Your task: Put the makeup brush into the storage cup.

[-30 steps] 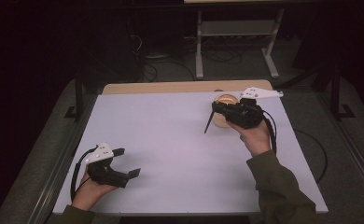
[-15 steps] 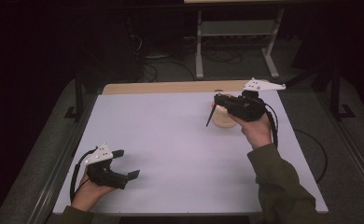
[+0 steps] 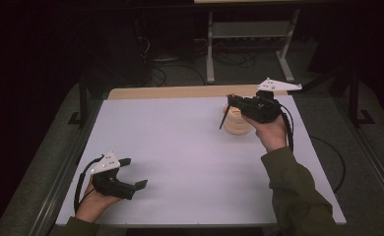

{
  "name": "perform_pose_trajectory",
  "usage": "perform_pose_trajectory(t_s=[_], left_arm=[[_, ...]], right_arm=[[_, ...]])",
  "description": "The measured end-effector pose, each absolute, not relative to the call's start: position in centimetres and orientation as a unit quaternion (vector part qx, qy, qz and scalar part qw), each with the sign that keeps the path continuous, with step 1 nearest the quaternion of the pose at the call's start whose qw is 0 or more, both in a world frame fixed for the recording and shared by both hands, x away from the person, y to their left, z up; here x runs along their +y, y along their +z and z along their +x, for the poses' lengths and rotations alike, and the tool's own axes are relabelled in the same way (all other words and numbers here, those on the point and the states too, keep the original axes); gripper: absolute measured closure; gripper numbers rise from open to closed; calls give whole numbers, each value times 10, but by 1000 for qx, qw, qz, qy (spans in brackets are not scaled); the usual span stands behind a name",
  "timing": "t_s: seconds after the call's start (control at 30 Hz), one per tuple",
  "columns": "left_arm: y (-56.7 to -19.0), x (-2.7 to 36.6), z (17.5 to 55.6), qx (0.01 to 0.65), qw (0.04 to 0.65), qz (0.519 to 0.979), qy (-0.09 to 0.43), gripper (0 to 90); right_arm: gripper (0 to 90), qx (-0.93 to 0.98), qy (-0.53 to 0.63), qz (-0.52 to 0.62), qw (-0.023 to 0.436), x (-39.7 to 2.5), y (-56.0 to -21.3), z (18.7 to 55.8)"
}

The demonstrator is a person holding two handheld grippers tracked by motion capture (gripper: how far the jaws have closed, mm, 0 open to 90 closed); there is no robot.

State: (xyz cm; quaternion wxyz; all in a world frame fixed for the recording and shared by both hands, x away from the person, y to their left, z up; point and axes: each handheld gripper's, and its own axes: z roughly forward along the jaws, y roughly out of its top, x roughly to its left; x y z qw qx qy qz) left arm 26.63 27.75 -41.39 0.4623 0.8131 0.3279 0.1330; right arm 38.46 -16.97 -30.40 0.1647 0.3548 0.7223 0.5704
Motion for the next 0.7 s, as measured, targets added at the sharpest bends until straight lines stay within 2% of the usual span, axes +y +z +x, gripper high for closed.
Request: perform_pose_trajectory(t_s=[0.7], left_arm=[[-414,278,267,326,464,813,131,0]], right_arm=[[829,707,567,377,192,-180,-296,405]])
